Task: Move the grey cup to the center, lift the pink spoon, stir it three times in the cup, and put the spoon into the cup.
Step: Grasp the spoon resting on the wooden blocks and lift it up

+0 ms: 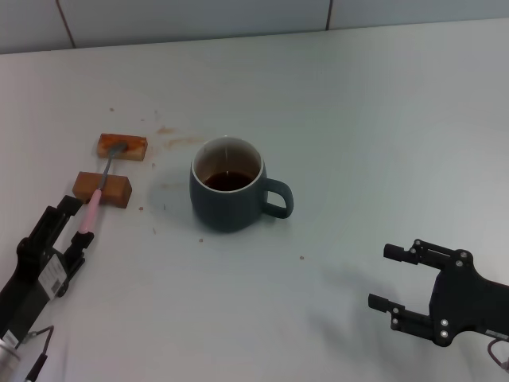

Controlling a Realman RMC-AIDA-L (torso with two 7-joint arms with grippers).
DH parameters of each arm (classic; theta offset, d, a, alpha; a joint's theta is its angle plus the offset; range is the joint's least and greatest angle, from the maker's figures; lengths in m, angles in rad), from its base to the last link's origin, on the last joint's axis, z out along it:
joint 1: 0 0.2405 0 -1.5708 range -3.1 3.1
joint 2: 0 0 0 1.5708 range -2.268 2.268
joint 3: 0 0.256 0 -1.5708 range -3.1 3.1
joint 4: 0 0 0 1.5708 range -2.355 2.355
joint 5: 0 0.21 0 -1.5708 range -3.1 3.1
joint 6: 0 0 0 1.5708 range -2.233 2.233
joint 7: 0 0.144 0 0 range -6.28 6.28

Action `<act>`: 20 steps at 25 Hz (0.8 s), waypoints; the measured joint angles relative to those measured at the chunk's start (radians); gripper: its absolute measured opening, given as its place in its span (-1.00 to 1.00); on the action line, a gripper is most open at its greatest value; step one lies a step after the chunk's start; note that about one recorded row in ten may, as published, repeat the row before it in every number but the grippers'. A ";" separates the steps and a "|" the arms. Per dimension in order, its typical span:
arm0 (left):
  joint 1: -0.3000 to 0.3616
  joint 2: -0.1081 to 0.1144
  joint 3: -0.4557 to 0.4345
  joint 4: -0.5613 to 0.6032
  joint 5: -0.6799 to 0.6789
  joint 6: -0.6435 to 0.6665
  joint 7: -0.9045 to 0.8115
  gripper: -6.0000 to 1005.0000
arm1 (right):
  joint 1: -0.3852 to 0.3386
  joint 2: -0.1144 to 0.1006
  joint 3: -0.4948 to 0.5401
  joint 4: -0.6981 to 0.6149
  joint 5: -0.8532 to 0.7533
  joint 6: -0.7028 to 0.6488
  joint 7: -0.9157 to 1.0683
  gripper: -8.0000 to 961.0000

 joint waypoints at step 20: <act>-0.048 -0.002 -0.022 -0.002 -0.001 -0.056 0.000 0.54 | 0.012 0.000 0.000 0.001 0.011 0.001 0.000 0.43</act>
